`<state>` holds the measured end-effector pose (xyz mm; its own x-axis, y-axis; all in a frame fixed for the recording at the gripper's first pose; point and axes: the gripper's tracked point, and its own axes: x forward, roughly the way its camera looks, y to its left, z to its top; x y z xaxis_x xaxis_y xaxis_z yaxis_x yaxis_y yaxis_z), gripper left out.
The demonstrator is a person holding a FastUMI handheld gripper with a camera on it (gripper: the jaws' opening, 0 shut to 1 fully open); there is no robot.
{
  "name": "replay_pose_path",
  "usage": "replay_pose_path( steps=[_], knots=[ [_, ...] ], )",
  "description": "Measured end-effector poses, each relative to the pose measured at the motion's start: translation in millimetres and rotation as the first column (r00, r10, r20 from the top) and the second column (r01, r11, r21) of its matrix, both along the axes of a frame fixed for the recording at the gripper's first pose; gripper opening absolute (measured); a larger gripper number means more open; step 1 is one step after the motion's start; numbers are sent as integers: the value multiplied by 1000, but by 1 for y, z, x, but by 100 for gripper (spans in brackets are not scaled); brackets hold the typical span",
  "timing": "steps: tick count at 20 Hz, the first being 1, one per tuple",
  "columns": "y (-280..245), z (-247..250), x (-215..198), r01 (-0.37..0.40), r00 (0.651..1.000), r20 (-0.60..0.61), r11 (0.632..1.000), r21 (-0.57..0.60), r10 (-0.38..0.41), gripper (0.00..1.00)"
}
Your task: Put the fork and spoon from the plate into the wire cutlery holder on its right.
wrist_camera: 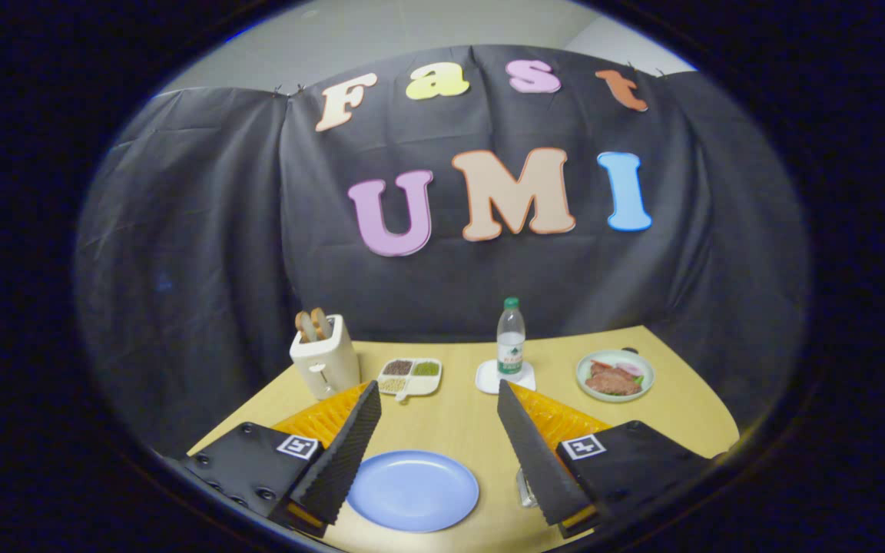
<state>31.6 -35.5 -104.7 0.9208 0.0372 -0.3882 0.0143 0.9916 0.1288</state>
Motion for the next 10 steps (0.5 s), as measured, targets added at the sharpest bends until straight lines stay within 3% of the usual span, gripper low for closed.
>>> replay_pose_path(
  steps=[4,10],
  knots=[
    [-3,4,-4,29,998,66,994,-110,-22,98],
    [6,20,-5,26,991,133,989,-144,-7,98]
  ],
)
